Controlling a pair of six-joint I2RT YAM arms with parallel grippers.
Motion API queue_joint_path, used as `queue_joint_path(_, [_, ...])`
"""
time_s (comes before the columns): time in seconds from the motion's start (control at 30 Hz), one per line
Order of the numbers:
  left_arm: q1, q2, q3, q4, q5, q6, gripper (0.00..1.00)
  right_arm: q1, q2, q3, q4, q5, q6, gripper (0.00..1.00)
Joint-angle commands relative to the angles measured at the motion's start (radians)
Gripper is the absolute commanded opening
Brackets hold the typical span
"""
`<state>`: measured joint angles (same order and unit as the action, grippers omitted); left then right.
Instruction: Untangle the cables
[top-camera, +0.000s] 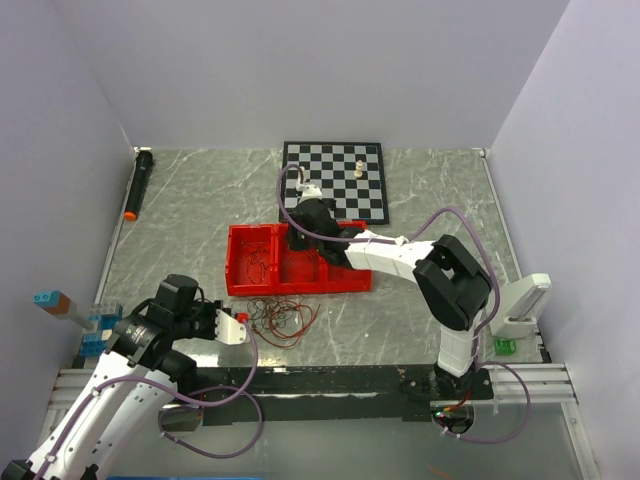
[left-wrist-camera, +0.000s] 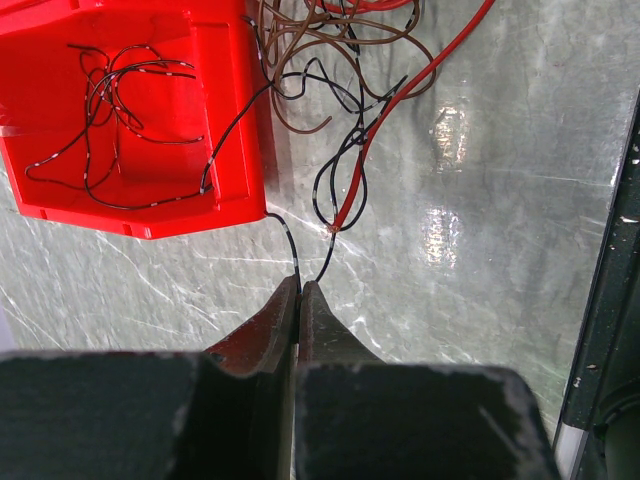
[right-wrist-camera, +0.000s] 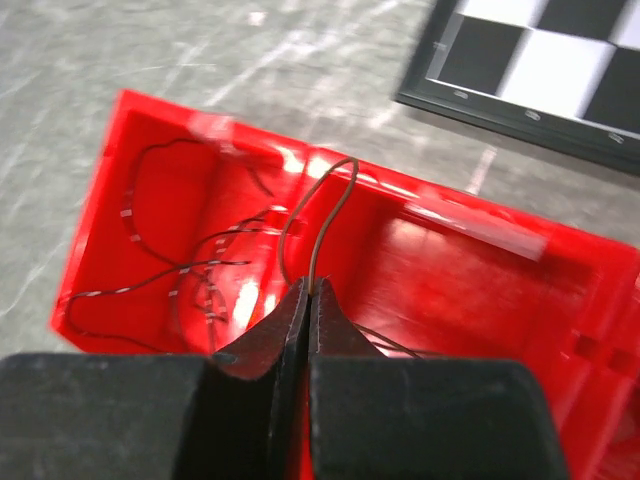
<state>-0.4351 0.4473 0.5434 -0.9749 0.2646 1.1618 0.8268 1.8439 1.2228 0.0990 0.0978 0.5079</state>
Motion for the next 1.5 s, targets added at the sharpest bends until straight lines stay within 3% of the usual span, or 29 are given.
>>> queue_joint_path(0.0, [0.012,-0.121,-0.002,-0.001,0.025,-0.008,0.05,0.003,0.000,0.014,-0.059,0.120,0.060,0.00])
queue_joint_path(0.17, [0.010,-0.121,-0.007,0.004,0.031,-0.005,0.05,0.018,-0.009,0.012,-0.096,0.180,0.047,0.00])
queue_joint_path(0.5, [0.010,-0.117,0.004,-0.001,0.025,-0.007,0.05,0.037,0.138,0.165,-0.234,0.125,0.070,0.00])
queue_joint_path(0.7, [0.010,-0.116,0.006,0.001,0.027,-0.004,0.05,0.038,0.140,0.179,-0.271,0.129,0.081,0.01])
queue_joint_path(0.8, [0.010,-0.114,0.003,0.004,0.032,-0.001,0.05,0.037,0.100,0.144,-0.262,0.120,0.080,0.28])
queue_joint_path(0.9, [0.012,-0.113,0.006,0.004,0.033,0.001,0.05,0.037,0.028,0.087,-0.211,0.088,0.069,0.43])
queue_joint_path(1.17, [0.010,-0.114,0.024,-0.004,0.041,-0.010,0.05,0.038,-0.165,0.047,-0.231,0.091,0.037,0.52])
queue_joint_path(1.33, [0.012,-0.119,0.029,0.004,0.054,-0.019,0.07,0.043,-0.265,-0.011,-0.217,0.109,0.003,0.51])
queue_joint_path(1.47, [0.010,-0.116,0.035,0.010,0.068,-0.024,0.07,0.043,-0.244,-0.020,-0.222,0.086,0.001,0.52])
